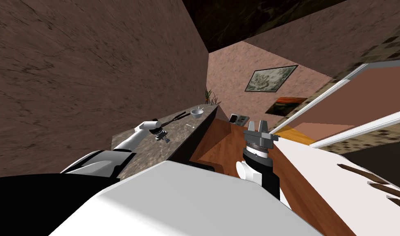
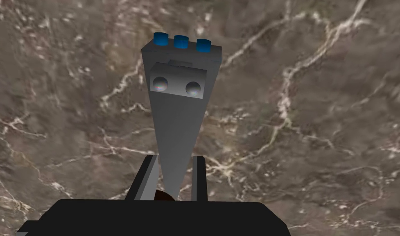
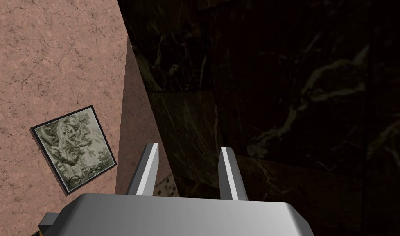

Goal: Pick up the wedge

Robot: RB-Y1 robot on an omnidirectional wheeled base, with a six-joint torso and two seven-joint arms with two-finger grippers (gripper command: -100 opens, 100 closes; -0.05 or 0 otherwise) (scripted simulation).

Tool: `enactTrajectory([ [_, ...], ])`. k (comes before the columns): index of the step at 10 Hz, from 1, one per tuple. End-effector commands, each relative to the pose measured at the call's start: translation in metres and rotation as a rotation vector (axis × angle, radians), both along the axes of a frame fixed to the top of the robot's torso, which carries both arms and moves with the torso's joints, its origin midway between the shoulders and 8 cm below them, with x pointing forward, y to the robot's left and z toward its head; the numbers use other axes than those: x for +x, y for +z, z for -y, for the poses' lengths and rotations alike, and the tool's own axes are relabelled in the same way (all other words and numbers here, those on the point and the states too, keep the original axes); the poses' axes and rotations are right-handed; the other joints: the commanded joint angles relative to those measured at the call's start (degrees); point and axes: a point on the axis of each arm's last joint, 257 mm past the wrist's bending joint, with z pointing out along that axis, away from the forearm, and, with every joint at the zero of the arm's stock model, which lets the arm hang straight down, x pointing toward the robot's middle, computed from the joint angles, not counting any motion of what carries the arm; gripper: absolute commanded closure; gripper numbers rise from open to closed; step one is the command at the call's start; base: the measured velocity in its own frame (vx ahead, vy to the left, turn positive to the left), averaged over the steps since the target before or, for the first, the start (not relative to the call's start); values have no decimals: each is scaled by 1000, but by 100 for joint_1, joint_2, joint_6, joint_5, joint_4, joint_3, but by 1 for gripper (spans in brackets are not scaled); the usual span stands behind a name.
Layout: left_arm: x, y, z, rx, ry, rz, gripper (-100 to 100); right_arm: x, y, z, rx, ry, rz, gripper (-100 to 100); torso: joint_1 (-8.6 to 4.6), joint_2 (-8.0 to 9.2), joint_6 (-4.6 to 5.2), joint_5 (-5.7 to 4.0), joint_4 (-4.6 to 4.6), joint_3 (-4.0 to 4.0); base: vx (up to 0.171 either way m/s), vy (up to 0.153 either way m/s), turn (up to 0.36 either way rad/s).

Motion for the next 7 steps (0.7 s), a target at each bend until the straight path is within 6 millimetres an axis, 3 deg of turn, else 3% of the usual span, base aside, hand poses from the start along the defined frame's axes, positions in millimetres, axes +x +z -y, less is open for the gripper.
enactTrajectory([
  [1, -1, 4, -5, -1, -18, -1, 100, 0, 0, 0, 0, 0, 0, 0, 0, 0, 0, 0, 0, 0, 79, -69, 81],
  [6, -4, 11, -15, -2, -49, -2, 100, 0, 0, 0, 0, 0, 0, 0, -4, 5, 4, -1, 1, 2, 50, -62, 83],
  [7, -4, 12, -15, -2, -52, -2, 0, 0, 0, 0, 0, 0, 0, 0, 6, 12, 8, 1, 1, 6, 4, -6, -4],
])
